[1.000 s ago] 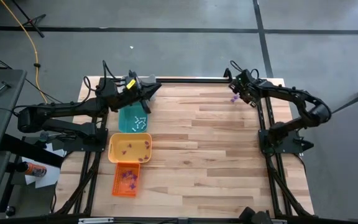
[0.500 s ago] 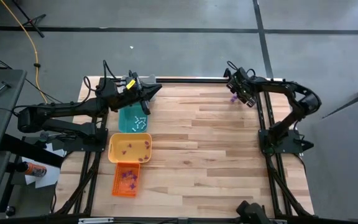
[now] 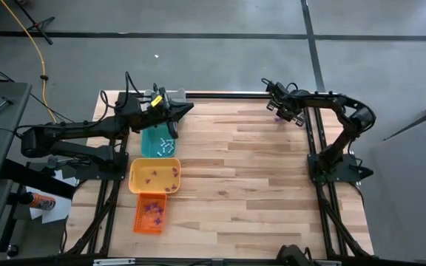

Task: Sort Halloween decoration
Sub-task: Put the purple spider toy in the orange bin

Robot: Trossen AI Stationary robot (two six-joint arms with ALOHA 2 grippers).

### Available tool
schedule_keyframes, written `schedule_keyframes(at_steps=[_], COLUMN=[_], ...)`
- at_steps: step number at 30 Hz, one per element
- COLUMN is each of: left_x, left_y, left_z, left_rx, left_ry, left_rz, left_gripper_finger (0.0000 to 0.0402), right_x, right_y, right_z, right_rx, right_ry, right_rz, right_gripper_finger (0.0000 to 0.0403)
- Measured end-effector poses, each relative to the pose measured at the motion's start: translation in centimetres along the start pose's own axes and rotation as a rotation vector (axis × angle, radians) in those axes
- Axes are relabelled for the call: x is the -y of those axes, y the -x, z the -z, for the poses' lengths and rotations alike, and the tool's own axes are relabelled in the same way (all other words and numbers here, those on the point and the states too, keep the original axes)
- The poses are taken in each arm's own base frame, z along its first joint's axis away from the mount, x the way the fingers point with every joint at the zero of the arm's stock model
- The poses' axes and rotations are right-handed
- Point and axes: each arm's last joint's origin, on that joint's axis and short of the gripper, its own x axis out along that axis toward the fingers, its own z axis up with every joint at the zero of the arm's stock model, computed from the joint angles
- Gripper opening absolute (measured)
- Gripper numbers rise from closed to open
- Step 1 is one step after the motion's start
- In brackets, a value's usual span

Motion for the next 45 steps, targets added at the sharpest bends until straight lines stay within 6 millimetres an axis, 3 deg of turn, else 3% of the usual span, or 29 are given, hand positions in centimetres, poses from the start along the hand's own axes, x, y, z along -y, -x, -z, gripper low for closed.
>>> schedule_keyframes(at_steps=[5,13,17,21,26,29,34,38,45], left_x=[0.0,0.0,-0.1,0.0,0.3,1.0,2.6,3.1,3.1], left_y=[0.0,0.0,0.0,-0.1,-0.6,-1.1,-1.9,-2.3,-2.3], left_z=[0.0,0.3,0.6,1.0,1.9,2.4,3.7,4.0,3.8], left_rx=[-0.004,-0.028,-0.058,-0.095,-0.141,-0.157,-0.186,-0.173,-0.152], left_ry=[-0.016,-0.036,-0.024,0.026,0.054,0.061,0.066,0.067,0.067], left_rz=[-0.001,-0.003,-0.006,-0.007,0.062,0.156,0.252,0.269,0.268], left_gripper_finger=[0.0,0.0,0.0,0.0,0.0,0.0,0.0,0.0,0.0], right_x=[0.2,0.0,0.4,1.0,1.1,0.8,0.2,-0.3,-0.4], right_y=[2.4,12.1,17.4,20.6,22.0,22.4,23.0,22.8,22.7], right_z=[-0.5,-2.1,-1.0,1.2,5.4,8.1,11.4,12.3,12.1], right_rx=[0.036,0.348,0.419,0.366,0.292,0.344,0.491,0.536,0.532], right_ry=[0.112,0.329,0.542,0.725,1.096,1.306,1.468,1.506,1.498], right_rz=[-0.102,-0.628,-1.033,-1.319,-1.523,-1.593,-1.659,-1.668,-1.656], right_gripper_finger=[0.001,0.0001,0.0001,0.0001,0.0001,0.0,0.0,0.0,0.0])
